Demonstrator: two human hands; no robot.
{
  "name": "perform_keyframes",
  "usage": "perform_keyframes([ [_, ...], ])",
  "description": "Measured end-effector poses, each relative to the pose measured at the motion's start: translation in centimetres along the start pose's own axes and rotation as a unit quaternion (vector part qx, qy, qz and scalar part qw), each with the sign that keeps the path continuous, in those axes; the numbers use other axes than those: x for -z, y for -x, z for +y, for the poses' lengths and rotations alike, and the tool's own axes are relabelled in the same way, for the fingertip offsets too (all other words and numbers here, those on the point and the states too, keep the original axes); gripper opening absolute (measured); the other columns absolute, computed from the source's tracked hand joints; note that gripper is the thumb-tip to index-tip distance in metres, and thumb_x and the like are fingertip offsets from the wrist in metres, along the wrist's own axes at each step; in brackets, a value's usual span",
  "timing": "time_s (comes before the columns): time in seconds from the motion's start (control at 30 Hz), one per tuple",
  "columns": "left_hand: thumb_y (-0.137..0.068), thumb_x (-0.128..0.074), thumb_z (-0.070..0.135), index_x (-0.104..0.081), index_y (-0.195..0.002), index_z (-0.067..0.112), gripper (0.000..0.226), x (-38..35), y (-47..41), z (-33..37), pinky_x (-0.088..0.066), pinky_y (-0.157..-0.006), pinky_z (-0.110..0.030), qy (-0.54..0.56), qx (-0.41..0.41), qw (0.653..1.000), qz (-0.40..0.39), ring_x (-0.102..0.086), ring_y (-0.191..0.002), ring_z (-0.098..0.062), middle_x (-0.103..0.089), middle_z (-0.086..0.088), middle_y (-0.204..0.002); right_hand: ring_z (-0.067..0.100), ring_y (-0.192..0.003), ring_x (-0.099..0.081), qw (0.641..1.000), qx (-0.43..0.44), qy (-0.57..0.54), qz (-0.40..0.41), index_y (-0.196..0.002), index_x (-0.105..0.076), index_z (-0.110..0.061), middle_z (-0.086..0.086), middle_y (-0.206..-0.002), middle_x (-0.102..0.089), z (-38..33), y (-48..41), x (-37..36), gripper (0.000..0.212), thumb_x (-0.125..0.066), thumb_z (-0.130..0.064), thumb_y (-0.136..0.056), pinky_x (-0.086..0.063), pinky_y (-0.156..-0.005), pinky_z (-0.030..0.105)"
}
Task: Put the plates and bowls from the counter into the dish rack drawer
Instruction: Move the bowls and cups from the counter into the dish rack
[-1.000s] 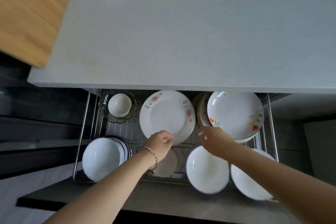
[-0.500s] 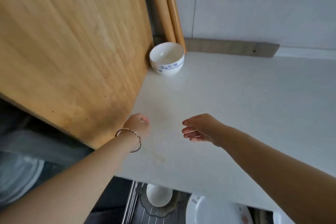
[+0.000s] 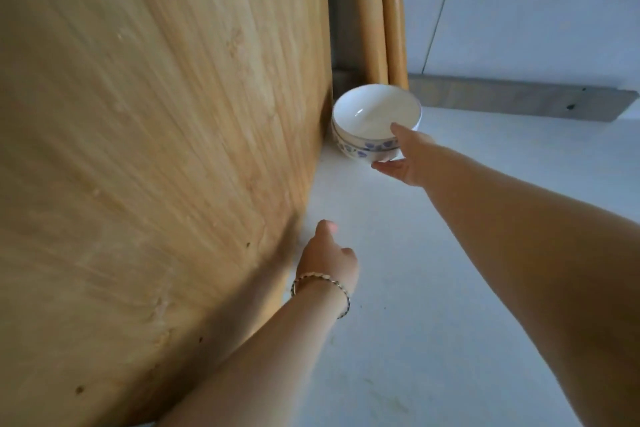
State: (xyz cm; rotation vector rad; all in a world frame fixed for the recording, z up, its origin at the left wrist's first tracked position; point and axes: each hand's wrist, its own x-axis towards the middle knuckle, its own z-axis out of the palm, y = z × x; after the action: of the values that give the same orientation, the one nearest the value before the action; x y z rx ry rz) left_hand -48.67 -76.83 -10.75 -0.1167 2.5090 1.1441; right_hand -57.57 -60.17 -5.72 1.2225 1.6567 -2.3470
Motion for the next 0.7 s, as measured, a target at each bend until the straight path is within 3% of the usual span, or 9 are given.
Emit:
perform_keyframes([
  [0.1, -0.087, -0.04, 0.01, -0.048, -0.121, 0.02, 0.036, -0.1, -0.1, -0.6, -0.048, -0.075, -0.029, 0.004, 0.004, 1.0, -0.017, -0.06, -0.087, -0.026, -0.062, -0.008, -0.108, 0.036, -0.109, -0.058, 1.0, 0.001, -0.014, 0.001, -0.136, -0.035, -0.01, 0.013, -0.117, -0.043, 0.5, -0.4, -1.0, 0.043, -0.045, -0.017, -0.095, -0.057, -0.072, 0.039],
  [0.17, -0.086, -0.04, 0.009, -0.05, -0.118, 0.018, 0.035, 0.0, 0.1, -0.8, -0.051, -0.076, -0.032, 0.018, 0.008, 1.0, -0.023, -0.064, -0.089, -0.03, -0.062, -0.01, -0.104, 0.038, -0.102, -0.058, 1.0, 0.008, -0.026, 0.011, -0.135, -0.035, -0.007, 0.014, -0.114, -0.043, 0.8, -0.1, -0.9, 0.043, -0.043, -0.01, -0.093, -0.056, -0.073, 0.043],
  [0.3, -0.085, -0.041, 0.007, -0.051, -0.116, 0.017, 0.034, 0.0, 0.5, -0.7, -0.048, -0.062, -0.026, 0.037, 0.014, 0.999, -0.03, -0.066, -0.082, -0.029, -0.055, -0.003, -0.081, 0.044, -0.097, -0.061, 0.998, 0.004, -0.048, 0.03, -0.128, -0.039, -0.002, 0.02, -0.109, -0.044, 2.5, 2.5, 1.5, 0.038, -0.044, -0.004, -0.09, -0.055, -0.079, 0.048],
  [0.37, -0.085, -0.043, 0.004, -0.052, -0.117, 0.014, 0.035, 0.2, 0.5, -0.1, -0.055, -0.072, -0.034, 0.07, 0.027, 0.997, -0.034, -0.066, -0.088, -0.032, -0.058, -0.004, -0.083, 0.046, -0.094, -0.061, 0.998, -0.001, -0.051, 0.027, -0.11, -0.043, 0.0, 0.023, -0.107, -0.045, 3.7, 4.6, 3.9, 0.022, -0.041, 0.0, -0.088, -0.053, -0.079, 0.049],
  [0.43, -0.085, -0.047, 0.004, -0.052, -0.12, 0.011, 0.036, 0.3, 0.7, 0.7, -0.053, -0.088, -0.046, 0.114, 0.053, 0.992, -0.024, -0.064, -0.098, -0.037, -0.064, -0.015, -0.102, 0.042, -0.084, -0.06, 0.999, -0.006, -0.038, 0.017, -0.089, -0.045, -0.001, 0.023, -0.101, -0.047, 4.9, 6.9, 6.4, 0.009, -0.038, 0.004, -0.085, -0.052, -0.077, 0.047],
  [0.57, -0.084, -0.044, 0.03, -0.052, -0.113, 0.016, 0.033, 0.2, 4.1, 3.0, -0.052, -0.089, -0.048, 0.132, 0.048, 0.99, -0.001, -0.063, -0.102, -0.034, -0.062, -0.016, -0.116, 0.037, -0.075, -0.059, 0.999, -0.03, -0.019, 0.0, -0.081, -0.05, -0.008, 0.019, -0.085, -0.051, 7.2, 11.8, 12.0, 0.019, -0.037, 0.005, -0.086, -0.056, -0.067, 0.046],
  [0.67, -0.067, -0.046, 0.061, -0.044, -0.119, 0.024, 0.063, 0.2, 9.1, 5.7, -0.054, -0.067, -0.036, 0.135, 0.057, 0.984, -0.105, -0.063, -0.093, -0.03, -0.056, -0.006, -0.109, 0.032, -0.068, -0.062, 0.999, -0.048, -0.003, -0.017, -0.087, -0.054, -0.009, 0.018, -0.082, -0.056, 8.4, 16.8, 16.0, 0.021, -0.037, 0.004, -0.086, -0.061, -0.054, 0.038],
  [0.7, -0.064, -0.048, 0.064, -0.042, -0.117, 0.029, 0.063, 0.0, 10.9, 6.4, -0.054, -0.061, -0.033, 0.133, 0.062, 0.977, -0.153, -0.065, -0.084, -0.027, -0.057, -0.001, -0.103, 0.03, -0.066, -0.063, 0.998, -0.049, 0.009, -0.025, -0.092, -0.056, -0.008, 0.018, -0.082, -0.058, 8.6, 18.6, 17.5, 0.022, -0.038, 0.004, -0.086, -0.06, -0.051, 0.034],
])
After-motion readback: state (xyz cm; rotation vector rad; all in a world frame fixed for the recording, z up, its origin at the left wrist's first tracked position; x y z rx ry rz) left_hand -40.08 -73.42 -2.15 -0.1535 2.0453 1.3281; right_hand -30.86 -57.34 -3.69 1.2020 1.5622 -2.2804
